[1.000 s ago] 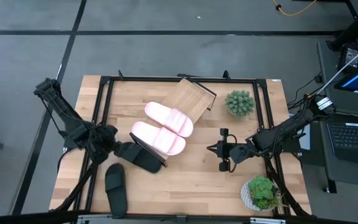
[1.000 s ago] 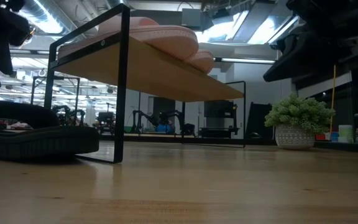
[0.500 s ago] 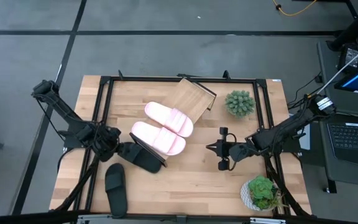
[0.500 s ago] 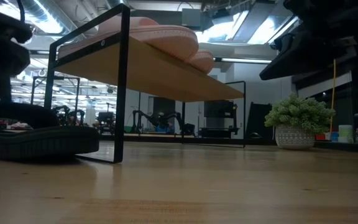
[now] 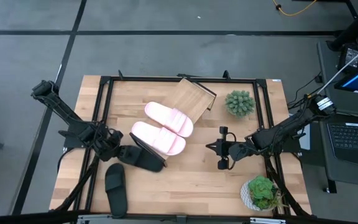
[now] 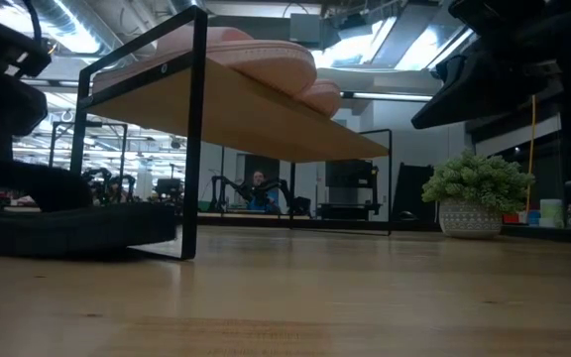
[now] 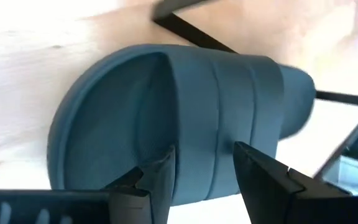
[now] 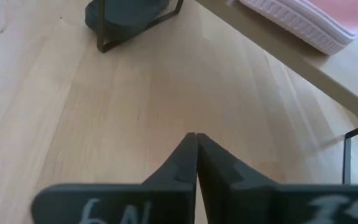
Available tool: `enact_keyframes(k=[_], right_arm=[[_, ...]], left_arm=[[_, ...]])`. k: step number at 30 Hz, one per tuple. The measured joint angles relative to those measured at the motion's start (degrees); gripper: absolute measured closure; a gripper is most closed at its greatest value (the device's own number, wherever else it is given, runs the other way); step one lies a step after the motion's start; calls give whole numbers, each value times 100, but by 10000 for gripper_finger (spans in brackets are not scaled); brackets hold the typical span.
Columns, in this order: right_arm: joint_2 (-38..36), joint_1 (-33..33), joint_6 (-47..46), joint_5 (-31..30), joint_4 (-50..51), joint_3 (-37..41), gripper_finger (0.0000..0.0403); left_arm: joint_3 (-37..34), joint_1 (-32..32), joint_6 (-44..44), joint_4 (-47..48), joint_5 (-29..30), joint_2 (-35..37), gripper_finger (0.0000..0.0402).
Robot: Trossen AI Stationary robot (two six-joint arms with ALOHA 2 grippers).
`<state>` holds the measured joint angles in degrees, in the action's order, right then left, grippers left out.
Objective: Pick and place slides into the shelf
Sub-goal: Put the top black slides on the shelf
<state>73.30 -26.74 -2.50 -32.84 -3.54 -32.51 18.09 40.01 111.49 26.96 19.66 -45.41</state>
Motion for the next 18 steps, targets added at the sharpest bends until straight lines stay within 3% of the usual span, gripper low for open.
enact_keyframes(k=[4, 18], right_arm=[[0, 0, 0, 4, 1, 0, 380], [0, -2, 0, 7, 3, 0, 377]], left_arm=[[-4, 0, -375, -356, -13, -2, 248], [-2, 0, -358, -432, -59, -403, 248]])
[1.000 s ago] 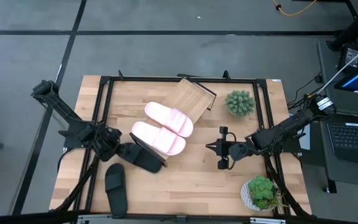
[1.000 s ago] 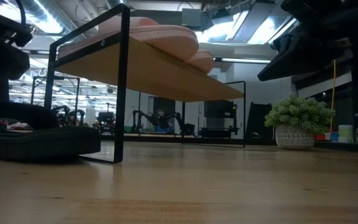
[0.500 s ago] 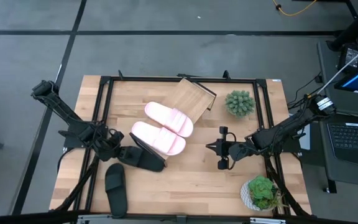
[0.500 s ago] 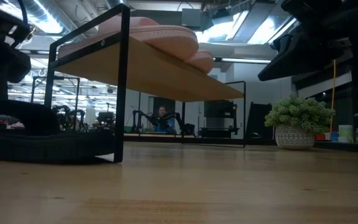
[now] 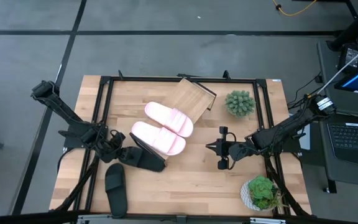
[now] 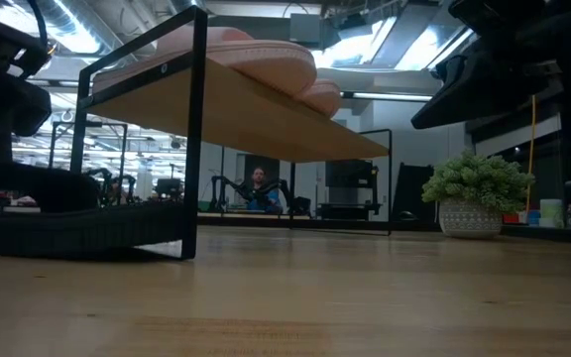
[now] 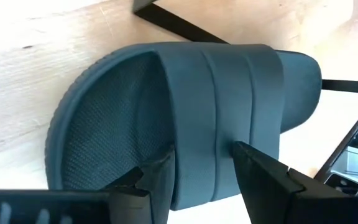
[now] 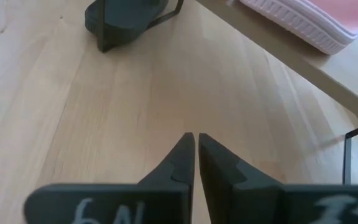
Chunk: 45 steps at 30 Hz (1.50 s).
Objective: Pick and place slides into the shelf
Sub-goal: Put the top black slides on the shelf
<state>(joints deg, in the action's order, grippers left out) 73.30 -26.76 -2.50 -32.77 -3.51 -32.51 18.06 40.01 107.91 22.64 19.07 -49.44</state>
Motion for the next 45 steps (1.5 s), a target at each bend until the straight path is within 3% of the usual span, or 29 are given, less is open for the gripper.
enact_keyframes(k=[17, 21, 30, 45], right_arm=[[0, 2, 0, 3, 0, 0, 377], [0, 2, 0, 2, 0, 0, 377], [0, 1, -2, 4, 0, 0, 377], [0, 0, -2, 4, 0, 0, 377]], left_arm=[[6, 2, -54, -356, -14, -438, 253], [7, 17, -351, -530, -12, -629, 281], [2, 17, -991, -836, -15, -633, 391], [0, 19, -1062, -790, -283, -115, 399]])
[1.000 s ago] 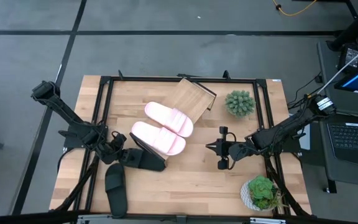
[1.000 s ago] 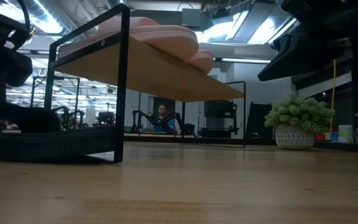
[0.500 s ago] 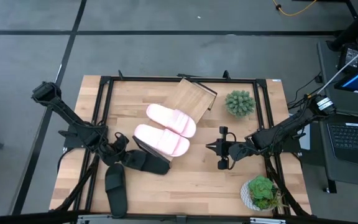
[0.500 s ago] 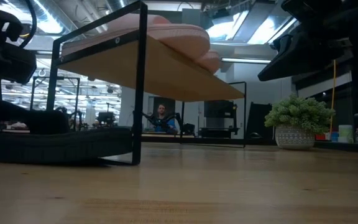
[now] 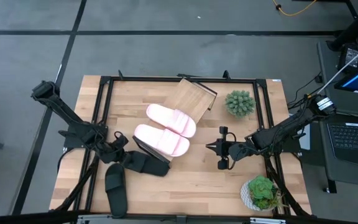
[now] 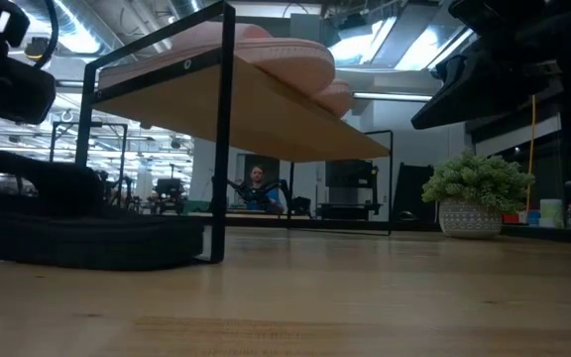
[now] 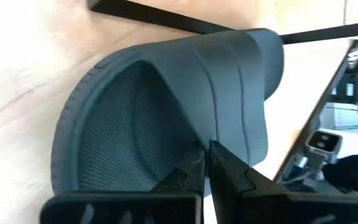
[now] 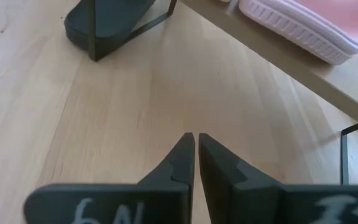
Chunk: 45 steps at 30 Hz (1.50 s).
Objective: Pick and place slides into the shelf
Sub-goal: Put the top black slides on the shelf
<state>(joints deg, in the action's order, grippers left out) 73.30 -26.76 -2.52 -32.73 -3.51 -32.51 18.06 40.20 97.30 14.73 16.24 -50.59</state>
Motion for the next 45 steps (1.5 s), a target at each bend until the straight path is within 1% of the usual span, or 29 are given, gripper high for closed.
enact_keyframes(k=[4, 8, 14, 16, 21, 26, 32, 34, 38, 42, 45], right_arm=[[0, 0, -2, 0, 0, 0, 377], [0, 2, -2, 0, 0, 0, 377], [0, 0, 1, 0, 0, 0, 377], [0, 0, 3, 0, -1, 0, 377], [0, 2, 0, 0, -4, 0, 377], [0, 2, 0, 0, -4, 0, 377], [0, 0, -70, 0, -8, 0, 377], [0, 0, -92, 0, -7, -2, 377], [2, 0, -57, 0, -7, -2, 377], [2, 1, 9, 0, -7, -4, 377], [2, 0, 137, 0, -9, -13, 377]], left_arm=[[-2, 0, 2, 170, -3, 294, 399], [-2, 0, 114, 295, -129, 544, 400], [47, 0, 450, 298, -690, 814, 401], [187, 0, 381, 286, -719, 863, 401], [717, 0, -189, 296, -632, 944, 401], [1266, 0, -977, 278, -251, 934, 401], [1906, 36, -1130, 256, -247, 827, 401], [2183, 89, -1343, 250, -201, 740, 401], [2740, 162, -2154, 282, -4, 481, 401], [3166, 146, -3119, 531, 409, 273, 401], [3283, 11, -3591, 710, 827, 171, 401]])
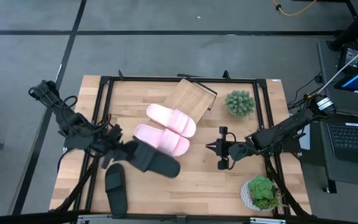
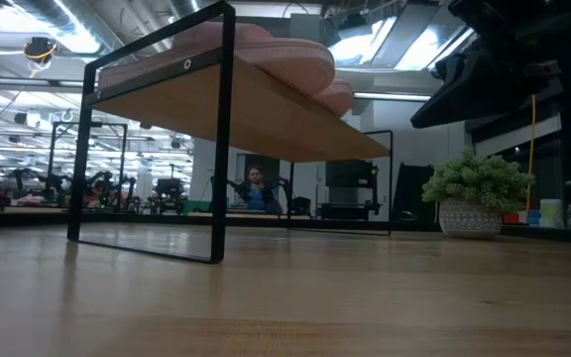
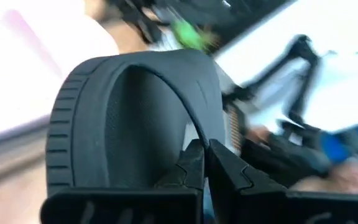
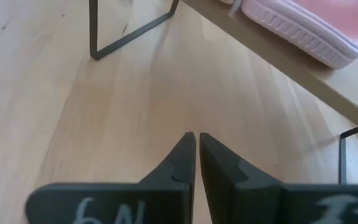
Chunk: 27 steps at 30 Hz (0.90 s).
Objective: Pick and place slides into the shelf
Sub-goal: Put the top black slides on the shelf
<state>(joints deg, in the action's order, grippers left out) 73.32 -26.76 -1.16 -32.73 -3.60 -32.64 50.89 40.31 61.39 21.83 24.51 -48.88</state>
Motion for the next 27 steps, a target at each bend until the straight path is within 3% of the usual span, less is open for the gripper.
enact_keyframes(k=[3, 7, 19, 27], right_arm=[[0, -1, 53, -3, -6, -66, 377], [0, 1, 413, -6, 0, -198, 377], [0, -3, 1534, -24, 106, -912, 377], [0, -9, 1907, -28, 1351, -1909, 377]], left_arm=[[0, -220, -94, 34, 335, -59, 401], [0, -645, -263, -25, 334, -205, 401], [-4, -1747, -1118, -738, -475, -390, 401], [575, -2389, -1753, -614, -907, -449, 401]])
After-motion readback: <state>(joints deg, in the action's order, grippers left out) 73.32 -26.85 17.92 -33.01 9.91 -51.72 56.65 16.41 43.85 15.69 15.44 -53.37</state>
